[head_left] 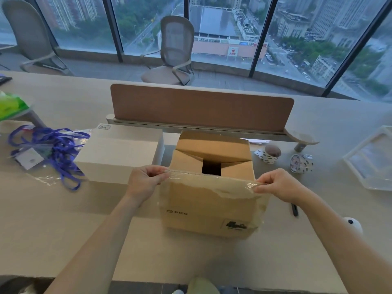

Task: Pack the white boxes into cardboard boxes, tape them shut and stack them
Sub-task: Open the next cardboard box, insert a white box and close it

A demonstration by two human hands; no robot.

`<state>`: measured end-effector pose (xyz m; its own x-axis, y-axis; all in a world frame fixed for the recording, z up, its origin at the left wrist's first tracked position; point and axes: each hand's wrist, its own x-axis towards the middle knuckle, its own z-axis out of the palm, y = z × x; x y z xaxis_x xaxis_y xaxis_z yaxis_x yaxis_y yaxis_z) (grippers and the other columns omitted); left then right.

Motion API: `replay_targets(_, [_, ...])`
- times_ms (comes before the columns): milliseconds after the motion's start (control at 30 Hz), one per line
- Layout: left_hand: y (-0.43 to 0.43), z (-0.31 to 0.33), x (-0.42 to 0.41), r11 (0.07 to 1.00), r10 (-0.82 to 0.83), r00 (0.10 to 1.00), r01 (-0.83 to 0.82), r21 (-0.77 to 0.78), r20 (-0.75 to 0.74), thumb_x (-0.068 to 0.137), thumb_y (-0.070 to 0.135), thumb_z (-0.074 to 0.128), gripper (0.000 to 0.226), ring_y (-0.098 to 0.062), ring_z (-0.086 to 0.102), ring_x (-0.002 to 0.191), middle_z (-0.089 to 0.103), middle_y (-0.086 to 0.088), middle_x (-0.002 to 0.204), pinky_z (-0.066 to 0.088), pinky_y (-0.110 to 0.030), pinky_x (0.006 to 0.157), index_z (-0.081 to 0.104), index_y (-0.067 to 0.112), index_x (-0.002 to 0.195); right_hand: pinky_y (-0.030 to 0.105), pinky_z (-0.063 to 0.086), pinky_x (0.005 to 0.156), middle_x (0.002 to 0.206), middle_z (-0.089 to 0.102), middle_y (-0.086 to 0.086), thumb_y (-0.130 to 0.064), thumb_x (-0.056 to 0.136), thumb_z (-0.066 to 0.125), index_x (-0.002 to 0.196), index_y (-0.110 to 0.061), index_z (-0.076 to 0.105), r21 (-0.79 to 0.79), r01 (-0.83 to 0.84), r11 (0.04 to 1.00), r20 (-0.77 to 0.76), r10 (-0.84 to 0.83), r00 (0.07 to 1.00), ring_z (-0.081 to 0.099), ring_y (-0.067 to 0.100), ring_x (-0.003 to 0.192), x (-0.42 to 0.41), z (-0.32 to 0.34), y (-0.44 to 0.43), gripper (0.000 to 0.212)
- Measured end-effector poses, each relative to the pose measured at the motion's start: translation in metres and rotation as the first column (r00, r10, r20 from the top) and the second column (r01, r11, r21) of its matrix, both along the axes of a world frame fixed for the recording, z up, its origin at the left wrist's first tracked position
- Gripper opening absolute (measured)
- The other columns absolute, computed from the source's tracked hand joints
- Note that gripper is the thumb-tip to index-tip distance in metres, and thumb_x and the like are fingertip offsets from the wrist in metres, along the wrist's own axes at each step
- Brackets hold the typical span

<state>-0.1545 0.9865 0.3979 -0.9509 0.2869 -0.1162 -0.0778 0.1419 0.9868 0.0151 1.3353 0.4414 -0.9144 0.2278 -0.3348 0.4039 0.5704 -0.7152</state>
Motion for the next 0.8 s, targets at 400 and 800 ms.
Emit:
replay_targets(400, [-0.033,0.005,0.000,0.873,-0.476,0.815,0.483,0.065,0.331,0.067,0.067,0.078,0.065,-0.020,0.070,0.077,0.072,-0.013,0.079,0.058,-0.032,0.078,0.078,0.008,0.094,0.023,0.055,0.074,0.084,0.075,-0.008,-0.046,0.090,0.065,0.093,-0.021,0.076,0.024,-0.096,0.995,0.164,0.091,0.982,0.070,0.006,0.077,0.020,0.021,-0.020,0.027])
replay_targets(800, [0.084,-0.031,0.006,0.281,-0.784,0.620,0.358,-0.891,0.002,0.100,0.048,0.050,0.034,-0.029,0.010,0.152,0.033,-0.003,0.158,0.010,-0.052,0.122,0.064,0.033,0.127,0.039,0.050,0.095,0.131,0.051,-0.003,-0.050,0.076,0.077,0.141,-0.029,0.044,0.415,-0.422,0.806,0.554,0.145,0.820,0.055,0.020,0.114,0.009,-0.046,-0.084,0.075])
